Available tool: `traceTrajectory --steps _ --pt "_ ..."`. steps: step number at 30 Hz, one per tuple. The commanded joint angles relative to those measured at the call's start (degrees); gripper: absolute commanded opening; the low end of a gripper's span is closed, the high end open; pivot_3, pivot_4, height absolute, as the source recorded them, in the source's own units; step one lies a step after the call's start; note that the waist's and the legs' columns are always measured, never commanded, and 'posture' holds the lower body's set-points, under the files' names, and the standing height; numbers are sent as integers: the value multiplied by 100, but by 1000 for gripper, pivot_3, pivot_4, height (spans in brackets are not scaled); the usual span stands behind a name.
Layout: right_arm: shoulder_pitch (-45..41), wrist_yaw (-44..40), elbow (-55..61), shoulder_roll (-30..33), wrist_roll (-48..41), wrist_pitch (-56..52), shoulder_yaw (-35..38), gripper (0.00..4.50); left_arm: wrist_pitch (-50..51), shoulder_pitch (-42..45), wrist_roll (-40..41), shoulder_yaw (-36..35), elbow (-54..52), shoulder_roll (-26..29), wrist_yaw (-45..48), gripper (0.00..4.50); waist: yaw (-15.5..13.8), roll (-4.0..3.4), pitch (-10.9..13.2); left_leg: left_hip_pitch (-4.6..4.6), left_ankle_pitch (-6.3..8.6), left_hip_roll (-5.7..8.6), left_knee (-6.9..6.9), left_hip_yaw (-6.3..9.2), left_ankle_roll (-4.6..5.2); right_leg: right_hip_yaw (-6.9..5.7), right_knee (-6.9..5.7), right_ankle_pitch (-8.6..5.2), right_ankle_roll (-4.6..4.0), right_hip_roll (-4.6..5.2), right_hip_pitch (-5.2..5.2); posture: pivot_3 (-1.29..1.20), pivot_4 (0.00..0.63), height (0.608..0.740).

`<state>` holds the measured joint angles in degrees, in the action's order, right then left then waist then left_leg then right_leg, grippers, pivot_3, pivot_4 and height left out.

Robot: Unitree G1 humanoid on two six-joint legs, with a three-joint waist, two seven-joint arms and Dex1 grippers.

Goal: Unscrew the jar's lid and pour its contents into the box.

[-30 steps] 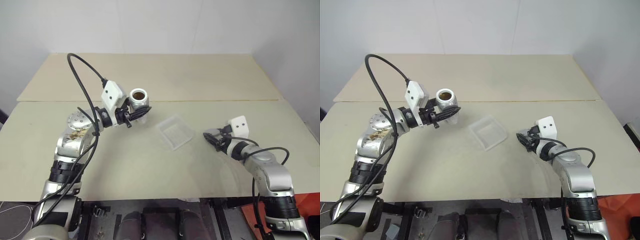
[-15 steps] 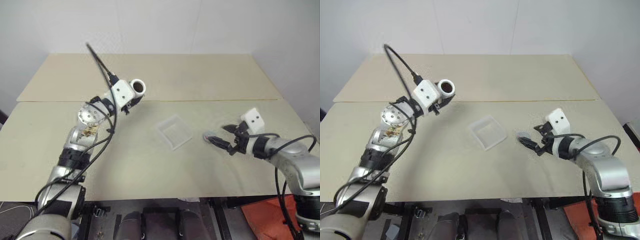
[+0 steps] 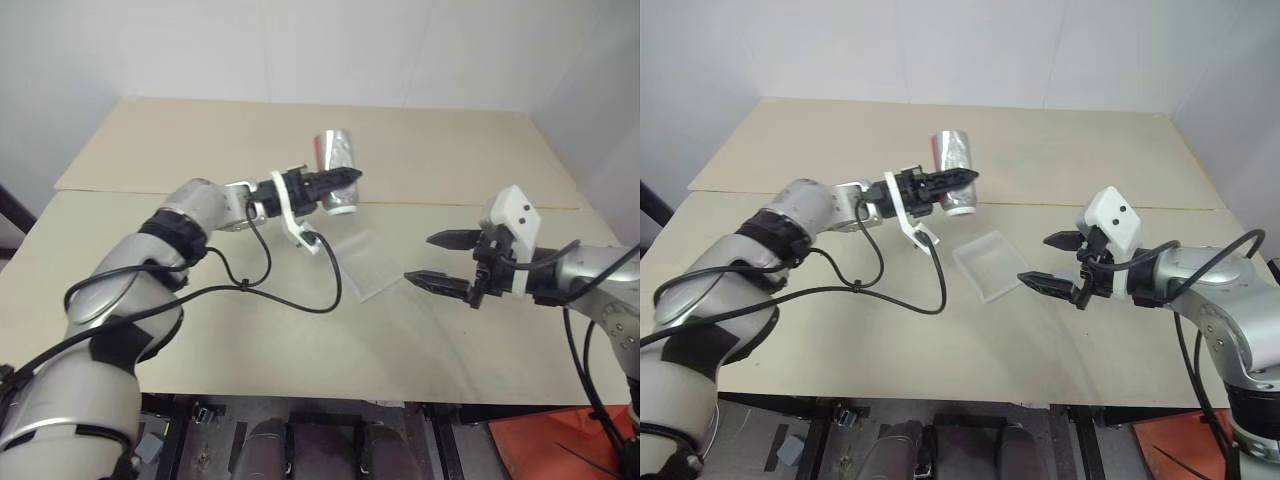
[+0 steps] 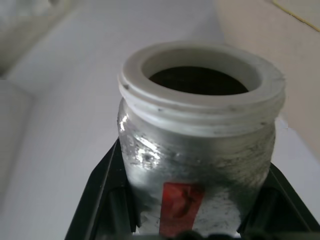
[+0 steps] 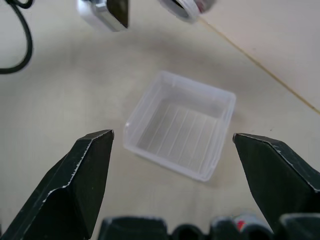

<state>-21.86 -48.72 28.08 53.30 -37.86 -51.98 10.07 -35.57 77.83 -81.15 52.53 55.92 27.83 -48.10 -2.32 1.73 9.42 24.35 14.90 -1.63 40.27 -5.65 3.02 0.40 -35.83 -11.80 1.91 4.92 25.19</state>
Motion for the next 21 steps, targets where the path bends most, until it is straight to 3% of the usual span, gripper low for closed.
traceTrajectory --steps 1,14,17,21 --pt "-30 -2 142 89 -146 75 316 4437 468 245 -73 124 270 -364 -178 1939 8 2 1 -1 0 0 1 -1 0 1 0 0 0 0 0 0 150 740" --pt "16 157 414 144 -343 -20 407 4437 1075 65 -105 469 355 -556 -205 1939 77 3 2 -5 -1 0 5 23 -2 10 -5 -1 1 1 6 0 150 740" --pt "29 172 407 147 -351 15 408 4437 792 -36 336 196 355 -527 63 1939 77 3 2 -6 -1 0 6 24 -2 10 -6 -1 1 3 6 0 150 740" --pt "79 212 409 113 -327 103 418 4437 48 -403 2132 -963 441 -445 1608 1939 92 2 1 -7 -2 -8 7 28 -3 9 -14 -1 0 7 7 0 150 740"
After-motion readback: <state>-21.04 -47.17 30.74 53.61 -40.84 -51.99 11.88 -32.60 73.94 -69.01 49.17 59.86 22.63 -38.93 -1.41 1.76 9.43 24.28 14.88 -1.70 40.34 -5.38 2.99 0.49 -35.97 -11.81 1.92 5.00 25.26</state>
